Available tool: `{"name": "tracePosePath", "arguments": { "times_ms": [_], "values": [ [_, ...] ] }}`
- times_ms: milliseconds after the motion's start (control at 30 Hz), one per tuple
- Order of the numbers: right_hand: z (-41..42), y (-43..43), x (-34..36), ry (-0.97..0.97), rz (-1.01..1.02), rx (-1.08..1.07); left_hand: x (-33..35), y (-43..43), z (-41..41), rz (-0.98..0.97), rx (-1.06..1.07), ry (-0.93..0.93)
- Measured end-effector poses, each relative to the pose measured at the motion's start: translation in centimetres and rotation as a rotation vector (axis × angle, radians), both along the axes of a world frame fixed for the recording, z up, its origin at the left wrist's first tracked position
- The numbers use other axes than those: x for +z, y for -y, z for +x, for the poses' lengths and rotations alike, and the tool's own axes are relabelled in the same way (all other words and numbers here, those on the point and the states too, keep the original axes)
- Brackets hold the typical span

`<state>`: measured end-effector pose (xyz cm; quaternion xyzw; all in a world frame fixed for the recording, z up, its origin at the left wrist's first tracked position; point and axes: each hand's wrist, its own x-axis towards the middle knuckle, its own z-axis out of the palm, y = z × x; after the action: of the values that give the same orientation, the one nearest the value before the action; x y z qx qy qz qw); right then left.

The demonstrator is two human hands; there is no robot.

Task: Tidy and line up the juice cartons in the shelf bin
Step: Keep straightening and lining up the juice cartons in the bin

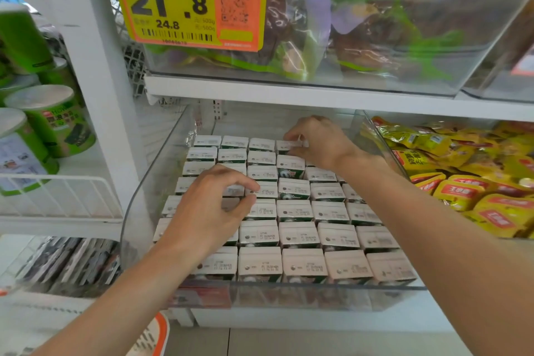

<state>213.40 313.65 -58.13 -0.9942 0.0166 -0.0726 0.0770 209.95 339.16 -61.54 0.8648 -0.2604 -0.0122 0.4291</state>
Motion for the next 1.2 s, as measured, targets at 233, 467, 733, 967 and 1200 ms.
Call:
{"name": "tracePosePath", "arguments": {
  "times_ms": [233, 467, 733, 967, 1200],
  "values": [
    [-0.6, 0.1, 0.8, -0.042, 0.189, 0.022, -0.1, -0.1, 0.1, -0.011, -0.008, -0.005],
    [-2.7, -0.6, 1.9, 0.191, 0.290, 0.038, -0.2, -0.1, 0.2, -0.015, -0.013, 0.000],
    [-9.6, -2.6, 1.8, 0.405, 0.625, 0.085, 0.1, 0.2, -0.1, -0.084, 0.003, 0.032],
    [-14.1, -4.5, 1.4, 0.310, 0.996, 0.210, 2.1, 1.5, -1.9, -0.189, -0.220, 0.018],
    [-15.4, -5.2, -0.8, 0.200, 1.199, 0.022, 2.0, 1.2, -2.2, -0.359, -0.182, -0.192]
  ]
}}
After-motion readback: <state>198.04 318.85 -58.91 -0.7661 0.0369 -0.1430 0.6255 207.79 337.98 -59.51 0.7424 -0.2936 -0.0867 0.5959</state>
